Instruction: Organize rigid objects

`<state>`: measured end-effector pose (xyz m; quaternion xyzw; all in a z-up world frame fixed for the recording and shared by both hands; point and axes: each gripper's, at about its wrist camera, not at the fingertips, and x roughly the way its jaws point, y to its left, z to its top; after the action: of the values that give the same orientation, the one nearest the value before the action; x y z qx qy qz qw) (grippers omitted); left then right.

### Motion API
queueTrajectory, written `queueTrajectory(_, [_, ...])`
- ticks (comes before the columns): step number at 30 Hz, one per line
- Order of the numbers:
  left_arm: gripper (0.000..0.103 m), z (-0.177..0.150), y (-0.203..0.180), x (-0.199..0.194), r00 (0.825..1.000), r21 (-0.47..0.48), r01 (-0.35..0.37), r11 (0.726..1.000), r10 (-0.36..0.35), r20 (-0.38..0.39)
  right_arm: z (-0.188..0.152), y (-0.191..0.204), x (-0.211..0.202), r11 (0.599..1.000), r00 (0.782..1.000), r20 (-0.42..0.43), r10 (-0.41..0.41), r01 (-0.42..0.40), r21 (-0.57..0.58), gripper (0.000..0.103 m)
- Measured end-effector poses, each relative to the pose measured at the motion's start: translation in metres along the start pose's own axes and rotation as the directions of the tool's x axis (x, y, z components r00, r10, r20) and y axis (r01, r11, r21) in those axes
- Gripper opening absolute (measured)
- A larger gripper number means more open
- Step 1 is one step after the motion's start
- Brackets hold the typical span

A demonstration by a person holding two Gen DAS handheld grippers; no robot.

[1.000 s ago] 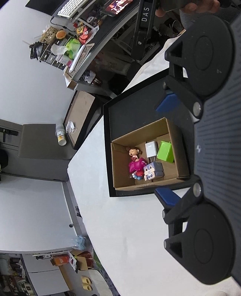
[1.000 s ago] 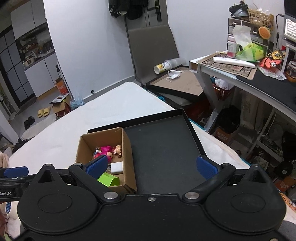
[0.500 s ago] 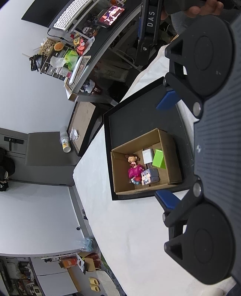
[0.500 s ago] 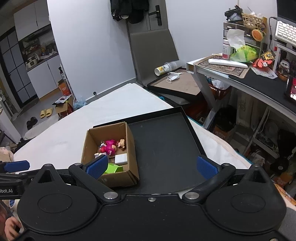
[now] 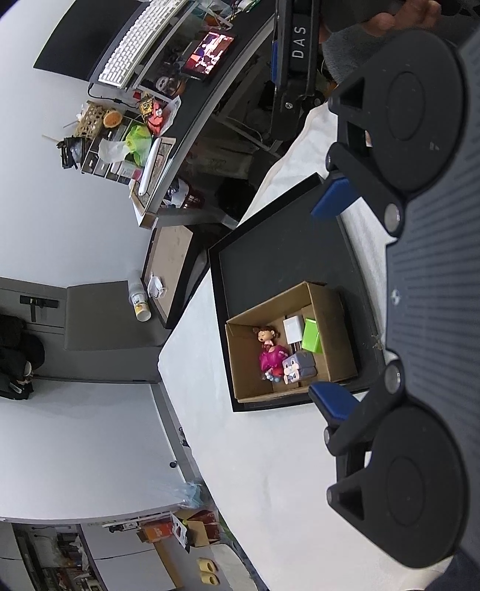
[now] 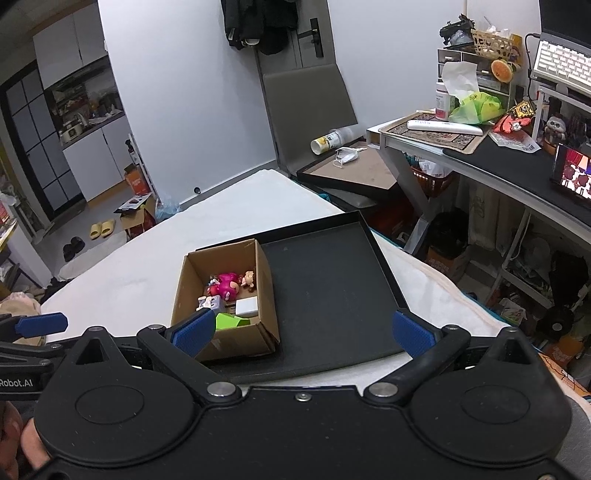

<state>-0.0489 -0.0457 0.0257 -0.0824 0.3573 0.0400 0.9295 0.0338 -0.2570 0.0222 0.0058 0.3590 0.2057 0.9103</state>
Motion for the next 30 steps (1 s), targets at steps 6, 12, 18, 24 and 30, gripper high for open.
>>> queueTrajectory(6, [0.096,-0.005,-0.008,-0.007,1.000,0.017,0.007,1.000,-0.007,0.002,-0.003,-0.002,-0.010,1.000,1.000,0.006,-0.003,0.003,0.000,0.103])
queueTrajectory(12, [0.096,-0.008,-0.009,-0.011,1.000,0.018,0.002,1.000,-0.002,0.014,-0.007,0.001,-0.016,1.000,1.000,0.018,0.010,-0.009,-0.016,0.103])
queueTrajectory(18, [0.096,-0.010,-0.005,-0.009,1.000,0.040,0.011,0.999,-0.012,0.020,-0.008,0.003,-0.017,1.000,1.000,0.016,0.011,-0.011,-0.013,0.103])
queueTrajectory(24, [0.096,-0.011,0.006,-0.001,1.000,0.005,0.002,1.000,-0.002,0.017,-0.009,0.004,-0.014,1.000,1.000,0.005,-0.007,0.007,-0.009,0.103])
queueTrajectory(30, [0.096,-0.012,0.007,0.000,1.000,0.032,0.017,0.999,-0.017,0.009,-0.007,0.008,-0.014,1.000,1.000,0.013,-0.016,0.016,-0.003,0.103])
